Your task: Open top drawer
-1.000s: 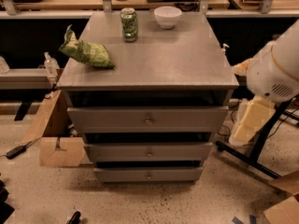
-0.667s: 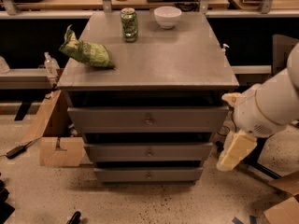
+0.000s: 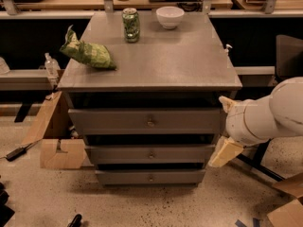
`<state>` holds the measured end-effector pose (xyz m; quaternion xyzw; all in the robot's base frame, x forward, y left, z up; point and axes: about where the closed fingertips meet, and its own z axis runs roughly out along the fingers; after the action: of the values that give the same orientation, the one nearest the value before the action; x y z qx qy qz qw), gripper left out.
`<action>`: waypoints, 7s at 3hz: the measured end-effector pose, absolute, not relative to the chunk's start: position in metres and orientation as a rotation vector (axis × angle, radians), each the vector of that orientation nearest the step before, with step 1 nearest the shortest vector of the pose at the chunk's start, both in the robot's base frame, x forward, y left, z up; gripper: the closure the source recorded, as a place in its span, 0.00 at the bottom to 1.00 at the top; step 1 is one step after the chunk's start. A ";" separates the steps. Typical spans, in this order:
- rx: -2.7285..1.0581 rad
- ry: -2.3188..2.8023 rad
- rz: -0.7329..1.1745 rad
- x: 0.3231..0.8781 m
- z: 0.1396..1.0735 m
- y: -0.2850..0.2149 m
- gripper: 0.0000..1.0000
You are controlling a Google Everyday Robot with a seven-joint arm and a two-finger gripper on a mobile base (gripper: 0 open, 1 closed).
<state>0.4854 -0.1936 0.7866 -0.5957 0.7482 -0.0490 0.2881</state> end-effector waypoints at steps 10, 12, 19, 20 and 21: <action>-2.041 1.964 -0.336 0.581 0.701 -0.191 0.00; -2.088 1.990 -0.263 0.591 0.685 -0.204 0.00; -1.914 2.135 -0.241 0.580 0.673 -0.216 1.00; -1.896 2.160 -0.233 0.553 0.678 -0.219 1.00; -1.896 2.160 -0.233 0.553 0.678 -0.219 1.00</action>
Offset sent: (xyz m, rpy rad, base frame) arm 0.0099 0.0000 0.0089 0.0039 -0.0489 -0.0102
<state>0.5527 -0.2187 0.6778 -0.6521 0.7428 -0.0800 0.1287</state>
